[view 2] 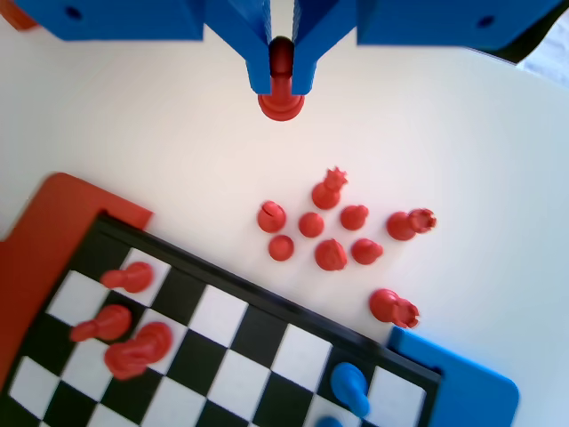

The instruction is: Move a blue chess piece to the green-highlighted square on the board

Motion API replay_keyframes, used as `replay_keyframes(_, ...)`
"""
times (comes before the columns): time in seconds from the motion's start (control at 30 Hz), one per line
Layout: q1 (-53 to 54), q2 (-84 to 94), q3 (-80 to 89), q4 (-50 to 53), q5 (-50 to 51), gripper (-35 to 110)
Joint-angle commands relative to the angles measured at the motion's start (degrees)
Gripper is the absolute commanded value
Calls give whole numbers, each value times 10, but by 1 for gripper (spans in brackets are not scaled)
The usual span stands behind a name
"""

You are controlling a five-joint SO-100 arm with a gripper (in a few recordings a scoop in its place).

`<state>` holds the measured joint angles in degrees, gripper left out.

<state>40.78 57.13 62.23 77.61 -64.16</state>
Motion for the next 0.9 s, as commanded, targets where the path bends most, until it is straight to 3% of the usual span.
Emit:
replay_keyframes(0.0,18,11,-25,-32,-6,1)
replay_keyframes(0.87,21,-81,99,-180,-69,1)
